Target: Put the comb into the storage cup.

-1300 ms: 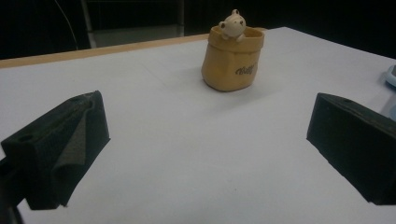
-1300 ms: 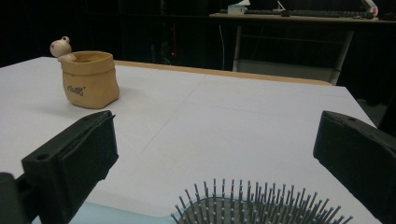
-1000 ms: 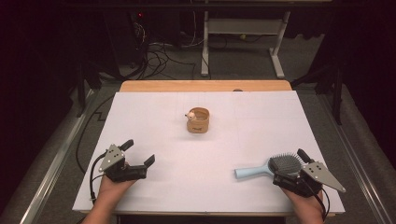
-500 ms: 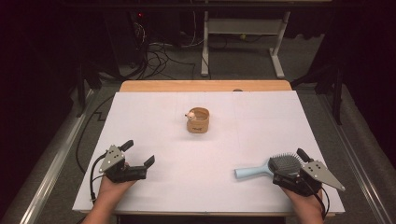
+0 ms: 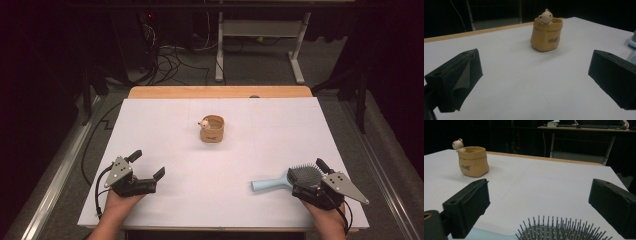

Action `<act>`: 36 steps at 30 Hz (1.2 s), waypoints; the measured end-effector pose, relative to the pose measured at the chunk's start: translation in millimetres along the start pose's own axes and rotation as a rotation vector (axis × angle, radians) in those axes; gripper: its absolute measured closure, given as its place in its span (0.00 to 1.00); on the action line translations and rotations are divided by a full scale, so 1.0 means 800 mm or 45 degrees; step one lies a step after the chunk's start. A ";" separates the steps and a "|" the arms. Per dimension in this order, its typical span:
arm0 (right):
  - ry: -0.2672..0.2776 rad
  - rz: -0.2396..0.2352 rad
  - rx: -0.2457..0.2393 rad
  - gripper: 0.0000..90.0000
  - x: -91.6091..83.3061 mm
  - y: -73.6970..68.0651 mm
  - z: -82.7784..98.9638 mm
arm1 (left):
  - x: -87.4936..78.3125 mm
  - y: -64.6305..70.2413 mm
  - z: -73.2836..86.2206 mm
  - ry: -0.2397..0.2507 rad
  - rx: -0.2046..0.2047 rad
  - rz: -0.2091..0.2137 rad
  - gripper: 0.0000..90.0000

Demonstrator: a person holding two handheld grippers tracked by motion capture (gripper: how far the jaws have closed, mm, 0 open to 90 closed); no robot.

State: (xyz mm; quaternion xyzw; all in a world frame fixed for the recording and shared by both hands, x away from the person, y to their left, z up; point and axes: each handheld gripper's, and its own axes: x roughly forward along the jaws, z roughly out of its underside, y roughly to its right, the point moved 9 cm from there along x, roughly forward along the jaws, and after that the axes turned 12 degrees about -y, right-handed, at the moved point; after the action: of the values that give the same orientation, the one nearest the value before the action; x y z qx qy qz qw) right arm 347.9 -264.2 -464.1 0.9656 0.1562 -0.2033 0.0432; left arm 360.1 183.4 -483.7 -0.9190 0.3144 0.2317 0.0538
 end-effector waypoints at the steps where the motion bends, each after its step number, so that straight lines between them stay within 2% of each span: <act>1: 0.000 0.000 0.000 0.08 0.000 0.000 0.000 | 0.000 0.001 0.000 -0.001 0.002 -0.001 0.00; 5: -0.002 -0.005 -0.002 0.14 -0.001 0.001 0.001 | 0.002 0.003 0.001 -0.017 0.021 -0.002 0.00; 10: -0.006 -0.012 0.001 0.22 -0.003 0.001 0.002 | 0.002 0.007 -0.004 0.008 0.047 0.005 0.00; 16: -0.018 -0.017 0.014 0.31 -0.005 0.002 0.003 | 0.000 0.007 -0.006 0.024 0.035 0.010 0.00; 19: -0.033 -0.033 0.017 0.42 -0.005 0.001 0.004 | 0.000 0.007 -0.005 0.023 0.035 0.008 0.00; 20: -0.033 -0.033 0.017 0.42 -0.005 0.001 0.004 | 0.000 0.007 -0.005 0.023 0.036 0.008 0.00; 21: -0.048 -0.045 0.014 0.48 -0.005 0.001 0.006 | 0.000 0.007 -0.005 0.022 0.039 0.006 0.00; 23: -0.056 -0.051 0.012 0.51 -0.005 0.000 0.006 | 0.000 0.007 -0.003 0.020 0.037 0.008 0.00; 24: -0.067 -0.063 0.006 0.57 -0.004 -0.001 0.008 | 0.000 0.007 -0.003 0.019 0.037 0.005 0.00; 25: -0.067 -0.063 0.006 0.57 -0.004 -0.001 0.008 | 0.000 0.006 -0.003 0.018 0.035 0.002 0.00; 29: -0.092 -0.084 -0.002 0.69 -0.003 -0.003 0.010 | 0.001 0.007 -0.002 0.014 0.024 0.010 0.00; 31: -0.109 -0.095 -0.009 0.75 -0.003 -0.004 0.011 | 0.001 0.007 -0.002 0.013 0.027 0.013 0.00; 36: -0.114 -0.101 -0.021 0.84 -0.005 -0.007 0.010 | 0.002 0.010 -0.002 0.008 0.041 0.019 0.00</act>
State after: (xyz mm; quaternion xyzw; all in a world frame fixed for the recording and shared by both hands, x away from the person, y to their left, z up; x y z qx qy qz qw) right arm 339.8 -261.4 -469.8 0.9482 0.1939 -0.2467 0.0502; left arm 357.2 175.6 -482.5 -0.9163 0.3253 0.2242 0.0659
